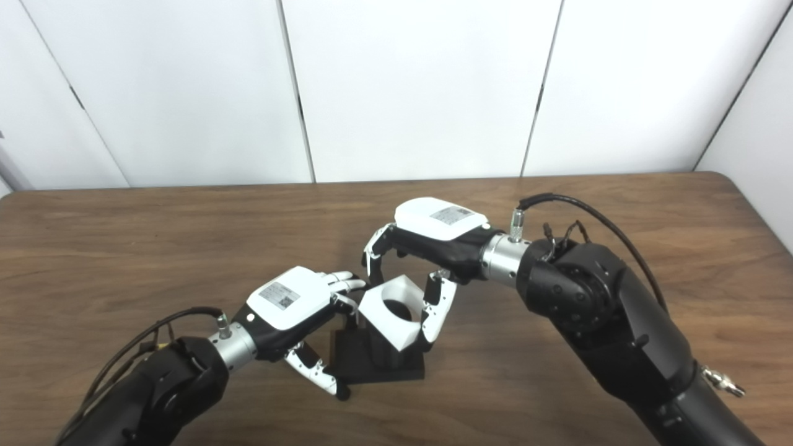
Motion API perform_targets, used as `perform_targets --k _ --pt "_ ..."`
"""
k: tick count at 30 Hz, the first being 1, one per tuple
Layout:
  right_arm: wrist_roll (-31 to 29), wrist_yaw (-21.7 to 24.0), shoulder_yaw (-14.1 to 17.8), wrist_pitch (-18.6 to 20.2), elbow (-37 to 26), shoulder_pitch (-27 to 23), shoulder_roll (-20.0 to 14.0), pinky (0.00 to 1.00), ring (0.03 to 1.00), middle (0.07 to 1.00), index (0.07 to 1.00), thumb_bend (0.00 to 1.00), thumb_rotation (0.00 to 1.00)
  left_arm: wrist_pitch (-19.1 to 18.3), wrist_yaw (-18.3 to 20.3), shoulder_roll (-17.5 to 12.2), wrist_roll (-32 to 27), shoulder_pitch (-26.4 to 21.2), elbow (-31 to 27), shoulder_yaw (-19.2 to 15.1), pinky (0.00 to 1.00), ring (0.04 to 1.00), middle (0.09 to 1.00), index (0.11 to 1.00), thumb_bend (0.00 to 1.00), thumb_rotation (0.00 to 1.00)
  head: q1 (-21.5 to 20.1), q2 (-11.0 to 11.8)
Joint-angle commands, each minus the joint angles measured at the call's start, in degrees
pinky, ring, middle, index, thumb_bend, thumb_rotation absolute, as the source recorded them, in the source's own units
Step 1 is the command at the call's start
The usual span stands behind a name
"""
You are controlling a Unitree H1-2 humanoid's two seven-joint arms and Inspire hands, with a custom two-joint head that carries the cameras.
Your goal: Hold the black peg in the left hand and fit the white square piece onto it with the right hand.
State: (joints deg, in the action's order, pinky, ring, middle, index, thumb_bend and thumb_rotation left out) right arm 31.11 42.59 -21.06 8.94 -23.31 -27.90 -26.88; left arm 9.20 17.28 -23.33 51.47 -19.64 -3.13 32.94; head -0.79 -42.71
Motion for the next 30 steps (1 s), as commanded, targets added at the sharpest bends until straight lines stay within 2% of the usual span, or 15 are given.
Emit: perform_targets --k 1,11,17,22,30 --pt "0.2 -1.3 0.6 -1.7 -0.3 -1.2 -0.4 0.64 0.765 0.746 0.479 0.52 0.13 -0.8 3.5 0.3 4.5 1.1 1.6 2.6 0.79 0.912 0.904 0.489 0.52 0.08 -0.1 -0.1" --pt "0.4 -0.9 -0.1 -1.6 -0.2 -0.6 -0.2 0.65 0.765 0.744 0.479 0.52 0.13 -1.3 4.9 0.5 4.6 0.9 1.4 2.8 0.81 0.933 0.916 0.490 0.52 0.08 0.1 -0.4" --pt "1.6 0.0 -1.7 -0.8 -0.9 -1.8 1.3 0.66 0.773 0.750 0.480 0.52 0.13 -0.9 3.7 0.6 4.2 1.0 2.0 2.7 0.80 0.927 0.906 0.489 0.52 0.08 0.1 -0.4" --pt "1.8 1.9 -3.0 0.3 -1.8 -3.0 2.7 0.67 0.784 0.756 0.480 0.52 0.14 -1.4 4.6 0.8 4.4 0.9 1.8 3.0 0.82 0.931 0.898 0.490 0.52 0.08 0.1 -0.9" --pt "2.2 2.2 -4.3 -0.6 -1.2 -2.7 4.0 0.66 0.780 0.747 0.478 0.52 0.13 -1.9 5.0 1.0 4.6 0.8 1.7 3.4 0.82 0.929 0.896 0.490 0.52 0.08 0.3 -1.1"
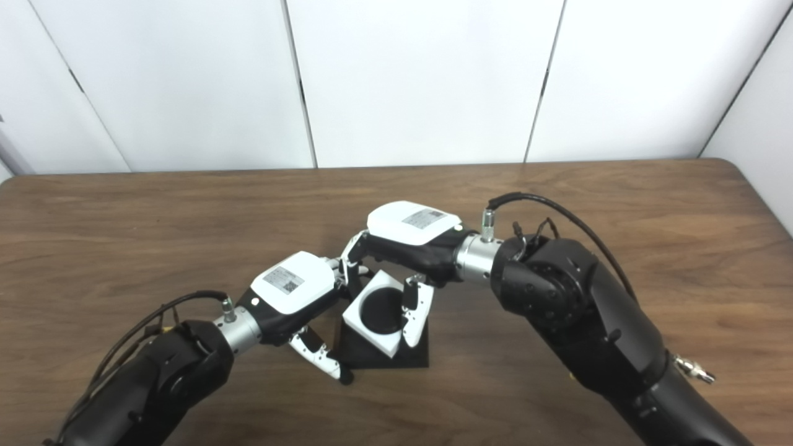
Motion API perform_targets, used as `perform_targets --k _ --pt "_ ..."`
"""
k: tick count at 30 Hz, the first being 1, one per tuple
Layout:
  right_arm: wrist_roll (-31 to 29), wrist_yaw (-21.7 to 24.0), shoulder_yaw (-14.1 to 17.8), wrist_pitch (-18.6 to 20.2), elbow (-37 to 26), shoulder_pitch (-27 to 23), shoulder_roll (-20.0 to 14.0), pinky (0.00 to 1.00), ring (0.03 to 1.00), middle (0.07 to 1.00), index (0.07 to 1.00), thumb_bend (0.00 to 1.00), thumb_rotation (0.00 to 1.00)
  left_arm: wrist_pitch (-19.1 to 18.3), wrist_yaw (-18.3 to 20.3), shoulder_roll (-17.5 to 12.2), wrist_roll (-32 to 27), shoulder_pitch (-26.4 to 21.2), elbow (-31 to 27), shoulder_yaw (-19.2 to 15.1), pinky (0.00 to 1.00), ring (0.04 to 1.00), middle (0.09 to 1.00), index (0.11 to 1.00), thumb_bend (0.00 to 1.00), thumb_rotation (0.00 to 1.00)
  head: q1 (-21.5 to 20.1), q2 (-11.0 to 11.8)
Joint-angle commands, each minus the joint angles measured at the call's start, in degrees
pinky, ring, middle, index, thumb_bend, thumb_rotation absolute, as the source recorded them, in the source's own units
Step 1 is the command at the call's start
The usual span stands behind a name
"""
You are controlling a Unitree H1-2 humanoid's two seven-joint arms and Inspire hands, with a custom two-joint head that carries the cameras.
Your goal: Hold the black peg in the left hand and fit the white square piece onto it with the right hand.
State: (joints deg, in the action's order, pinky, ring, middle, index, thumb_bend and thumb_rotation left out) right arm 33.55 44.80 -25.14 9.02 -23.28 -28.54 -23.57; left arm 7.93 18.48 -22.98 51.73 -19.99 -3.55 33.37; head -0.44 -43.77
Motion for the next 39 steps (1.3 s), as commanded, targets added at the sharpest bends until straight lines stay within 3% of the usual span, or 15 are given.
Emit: perform_targets --k 1,7,8,9,12,27,39 --pt "0.0 0.0 -0.3 -0.9 -1.1 -2.0 0.6 0.65 0.778 0.746 0.478 0.52 0.13 -0.6 3.8 0.6 4.2 1.1 2.1 2.9 0.82 0.930 0.896 0.490 0.52 0.08 -0.1 0.0" --pt "0.4 0.8 0.0 -0.3 -0.5 -1.5 -0.8 0.63 0.767 0.751 0.489 0.52 0.14 -0.2 3.5 0.4 4.0 1.0 2.1 2.9 0.82 0.926 0.897 0.489 0.52 0.08 -0.3 0.0" --pt "0.5 1.2 0.1 0.0 -0.6 -1.6 -1.1 0.63 0.766 0.759 0.591 0.70 0.20 -0.3 3.5 0.3 4.0 1.0 2.1 2.9 0.82 0.924 0.897 0.489 0.52 0.08 -0.3 0.0" --pt "0.6 1.8 0.1 0.5 -0.7 -1.7 -1.4 0.62 0.768 0.769 0.653 0.78 0.24 -0.3 3.4 0.3 4.0 1.0 2.1 2.8 0.82 0.923 0.896 0.489 0.52 0.08 -0.3 0.0" --pt "0.7 2.7 0.6 1.2 -1.1 -1.9 -1.9 0.63 0.780 0.799 0.773 0.88 0.30 0.0 2.9 0.2 4.0 1.0 2.4 2.8 0.82 0.920 0.893 0.489 0.52 0.08 -0.4 0.1" --pt "0.4 4.9 2.4 3.1 -2.2 -2.2 -2.6 0.66 0.814 0.844 0.837 0.94 0.31 -0.2 3.3 -0.3 3.7 1.3 1.7 2.5 0.81 0.927 0.903 0.489 0.52 0.08 -0.6 -0.3" --pt "-1.8 2.8 6.0 2.4 -2.1 -2.5 -3.5 0.62 0.797 0.840 0.824 0.94 0.31 -0.6 3.7 -0.1 3.4 1.4 1.7 2.5 0.82 0.924 0.900 0.488 0.52 0.08 -0.7 -0.3"
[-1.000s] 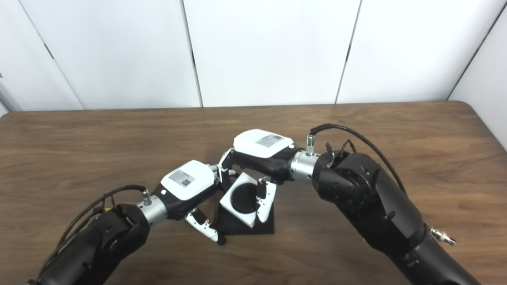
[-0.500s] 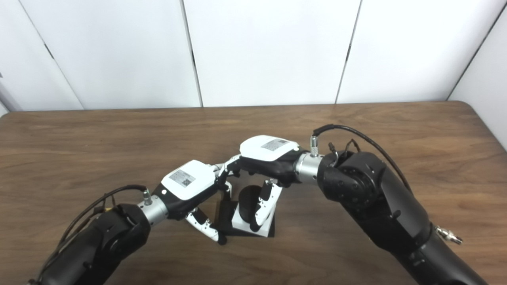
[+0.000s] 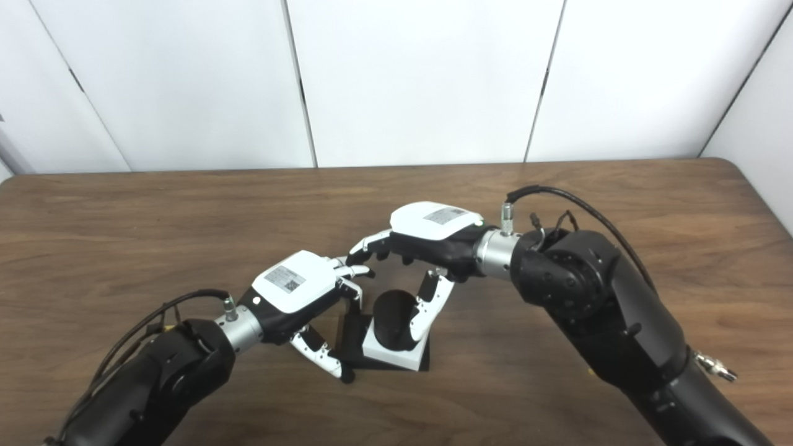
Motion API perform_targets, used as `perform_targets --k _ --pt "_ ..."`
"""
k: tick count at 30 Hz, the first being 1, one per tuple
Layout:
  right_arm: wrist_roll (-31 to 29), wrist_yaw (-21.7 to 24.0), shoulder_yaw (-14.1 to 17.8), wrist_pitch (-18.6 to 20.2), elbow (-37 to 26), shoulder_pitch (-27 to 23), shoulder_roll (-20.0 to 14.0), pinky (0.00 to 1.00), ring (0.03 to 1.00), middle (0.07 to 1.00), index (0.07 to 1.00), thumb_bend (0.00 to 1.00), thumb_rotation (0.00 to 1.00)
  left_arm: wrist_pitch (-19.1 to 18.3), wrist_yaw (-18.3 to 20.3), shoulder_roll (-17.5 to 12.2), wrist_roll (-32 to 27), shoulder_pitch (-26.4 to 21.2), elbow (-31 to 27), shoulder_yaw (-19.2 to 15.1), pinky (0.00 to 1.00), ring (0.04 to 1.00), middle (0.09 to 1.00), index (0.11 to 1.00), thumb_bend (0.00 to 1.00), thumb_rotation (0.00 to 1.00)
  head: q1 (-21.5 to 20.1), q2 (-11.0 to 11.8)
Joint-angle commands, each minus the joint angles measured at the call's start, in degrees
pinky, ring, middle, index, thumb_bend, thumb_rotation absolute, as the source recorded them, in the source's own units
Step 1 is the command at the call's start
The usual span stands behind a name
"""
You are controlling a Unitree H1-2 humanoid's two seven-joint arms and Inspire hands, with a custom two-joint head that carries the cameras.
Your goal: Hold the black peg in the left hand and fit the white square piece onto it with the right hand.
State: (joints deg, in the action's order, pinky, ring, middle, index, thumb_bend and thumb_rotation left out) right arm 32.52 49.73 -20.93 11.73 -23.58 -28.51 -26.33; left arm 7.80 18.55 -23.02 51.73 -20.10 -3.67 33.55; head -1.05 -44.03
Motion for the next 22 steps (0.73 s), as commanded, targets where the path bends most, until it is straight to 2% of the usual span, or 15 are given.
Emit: perform_targets --k 1,5,7,10,13,17,22 --pt "-1.0 -2.3 2.5 -0.1 -1.9 -2.8 -1.0 0.62 0.796 0.840 0.821 0.92 0.30 -0.5 3.6 -0.1 3.4 1.5 1.8 2.2 0.82 0.924 0.901 0.488 0.52 0.08 -0.1 0.0" --pt "-1.5 -2.7 5.5 0.9 -2.3 -3.8 -2.0 0.64 0.801 0.838 0.810 0.85 0.25 -0.3 3.0 -0.3 3.8 1.6 1.7 2.3 0.81 0.920 0.904 0.488 0.52 0.08 -0.1 0.0" --pt "-1.9 -4.0 7.4 0.7 -2.0 -3.7 -2.5 0.61 0.770 0.827 0.771 0.80 0.21 -0.1 2.7 -0.3 3.8 1.6 1.8 2.3 0.81 0.919 0.903 0.488 0.52 0.08 -0.1 0.0" --pt "-3.3 -6.7 11.0 0.8 -1.5 -2.6 -3.1 0.59 0.753 0.820 0.719 0.71 0.19 0.1 2.3 -0.3 3.9 1.5 2.3 2.3 0.80 0.915 0.896 0.488 0.52 0.08 -0.5 0.2" --pt "-4.6 -11.3 15.2 0.1 -1.1 -0.1 -3.1 0.63 0.772 0.811 0.694 0.65 0.18 -0.4 3.2 -0.4 3.7 1.4 2.0 2.3 0.81 0.922 0.901 0.488 0.52 0.08 -0.7 0.2" --pt "-4.4 -17.2 19.1 1.4 -2.1 4.2 -1.6 0.66 0.769 0.788 0.675 0.62 0.16 -0.4 3.1 -0.5 3.6 1.4 2.1 2.1 0.81 0.918 0.897 0.488 0.52 0.08 -0.8 0.2" --pt "-6.4 -26.8 24.3 1.2 -1.2 10.4 3.4 0.59 0.734 0.777 0.674 0.60 0.08 -0.2 3.0 -0.7 3.4 1.4 2.4 2.0 0.82 0.921 0.898 0.488 0.52 0.08 -1.1 0.2"
